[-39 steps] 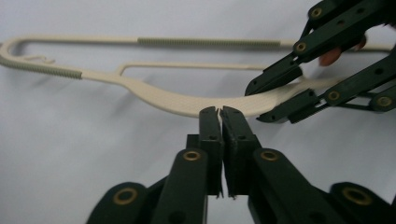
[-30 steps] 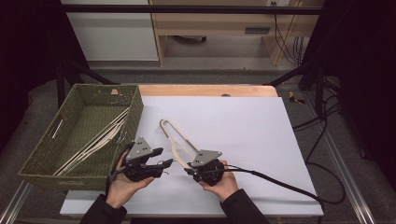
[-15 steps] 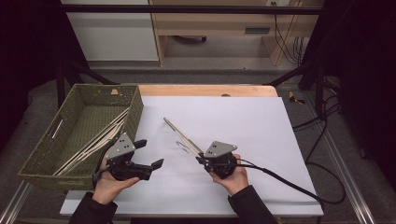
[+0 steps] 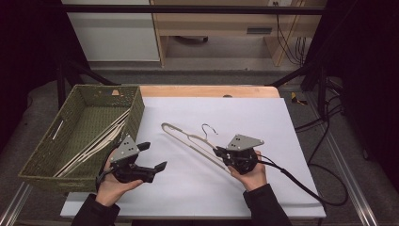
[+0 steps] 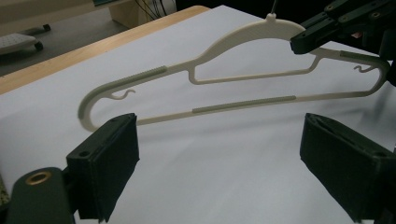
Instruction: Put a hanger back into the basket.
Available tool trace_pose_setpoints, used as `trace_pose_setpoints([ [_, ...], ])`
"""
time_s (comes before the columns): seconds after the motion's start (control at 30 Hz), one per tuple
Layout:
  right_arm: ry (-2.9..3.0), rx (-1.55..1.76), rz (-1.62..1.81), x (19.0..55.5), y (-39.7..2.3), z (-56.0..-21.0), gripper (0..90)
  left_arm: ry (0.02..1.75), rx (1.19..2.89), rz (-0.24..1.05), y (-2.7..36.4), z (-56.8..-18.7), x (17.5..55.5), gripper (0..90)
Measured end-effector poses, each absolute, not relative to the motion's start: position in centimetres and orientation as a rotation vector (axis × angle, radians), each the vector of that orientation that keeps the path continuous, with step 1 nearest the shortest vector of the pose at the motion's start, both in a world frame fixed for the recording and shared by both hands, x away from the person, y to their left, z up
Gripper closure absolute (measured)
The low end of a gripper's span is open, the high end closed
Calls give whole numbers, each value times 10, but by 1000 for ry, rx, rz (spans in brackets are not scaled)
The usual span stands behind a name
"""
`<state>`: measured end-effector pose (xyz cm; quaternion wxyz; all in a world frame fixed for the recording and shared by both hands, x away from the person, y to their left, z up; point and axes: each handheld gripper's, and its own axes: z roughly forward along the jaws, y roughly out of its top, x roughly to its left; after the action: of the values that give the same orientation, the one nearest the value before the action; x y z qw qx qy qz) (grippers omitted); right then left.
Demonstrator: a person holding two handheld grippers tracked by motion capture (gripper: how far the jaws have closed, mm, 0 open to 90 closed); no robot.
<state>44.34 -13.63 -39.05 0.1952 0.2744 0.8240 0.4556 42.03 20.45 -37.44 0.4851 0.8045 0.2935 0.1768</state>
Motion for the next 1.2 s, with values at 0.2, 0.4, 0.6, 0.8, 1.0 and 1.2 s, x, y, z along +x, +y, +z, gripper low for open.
trace_pose_setpoints([
  [0.2, 2362, 701, 1393, 438, -133, -384, 870, 658, 1980, 413, 192, -368, 425, 121],
  [0.4, 2427, 599, 1444, 430, -123, -379, 870, 627, 2011, 380, 176, -367, 437, 150],
  [0.6, 2465, 549, 1492, 425, -119, -376, 870, 586, 2063, 354, 163, -373, 445, 213],
  [0.8, 2503, 527, 1495, 424, -116, -377, 870, 573, 2096, 325, 158, -379, 447, 432],
  [1.0, 2548, 512, 1469, 424, -113, -379, 869, 554, 2137, 305, 160, -382, 445, 600],
  [1.2, 2531, 527, 1440, 425, -113, -379, 832, 522, 2178, 295, 159, -382, 439, 693],
])
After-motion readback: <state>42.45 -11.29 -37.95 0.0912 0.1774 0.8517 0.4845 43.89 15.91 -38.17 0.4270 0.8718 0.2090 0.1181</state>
